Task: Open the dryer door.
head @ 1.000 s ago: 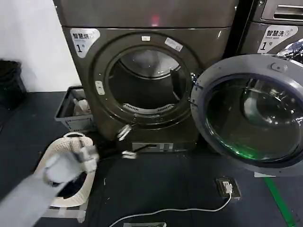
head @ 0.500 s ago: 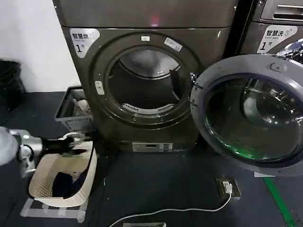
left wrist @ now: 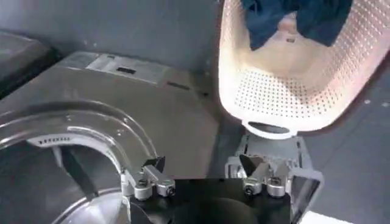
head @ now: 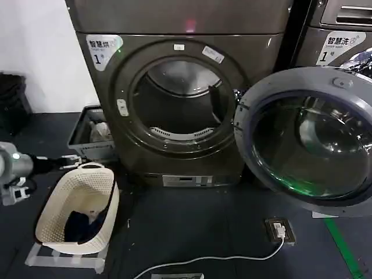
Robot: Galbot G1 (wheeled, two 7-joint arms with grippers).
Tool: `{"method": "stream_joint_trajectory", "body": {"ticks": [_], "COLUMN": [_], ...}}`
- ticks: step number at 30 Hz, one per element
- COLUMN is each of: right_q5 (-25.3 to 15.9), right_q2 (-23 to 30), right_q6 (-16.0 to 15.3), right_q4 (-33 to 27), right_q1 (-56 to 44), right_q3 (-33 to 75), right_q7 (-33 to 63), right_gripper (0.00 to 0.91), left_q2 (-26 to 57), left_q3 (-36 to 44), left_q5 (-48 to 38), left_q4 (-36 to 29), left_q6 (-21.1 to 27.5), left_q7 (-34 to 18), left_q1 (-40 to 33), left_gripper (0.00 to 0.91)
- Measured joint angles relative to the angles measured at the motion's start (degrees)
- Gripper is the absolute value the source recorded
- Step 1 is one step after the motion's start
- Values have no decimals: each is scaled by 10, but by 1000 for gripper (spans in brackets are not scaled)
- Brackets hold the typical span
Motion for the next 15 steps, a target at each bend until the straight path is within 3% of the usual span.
{"method": "stream_joint_trajectory", "body": {"ticks": [15], "right_q5": [-2], "right_q2": [6], "right_q6": [7], "right_q4": [5], "right_q1": [-2], "right_q3": [-7], "right_q7": [-3], "right_gripper": [907], "left_q2": [-17], "left_q3": [15], "left_q5": [86], "left_q4": [53], "left_q6": [1], "left_q7": [-31], "left_q1": [2], "left_gripper": [907]}}
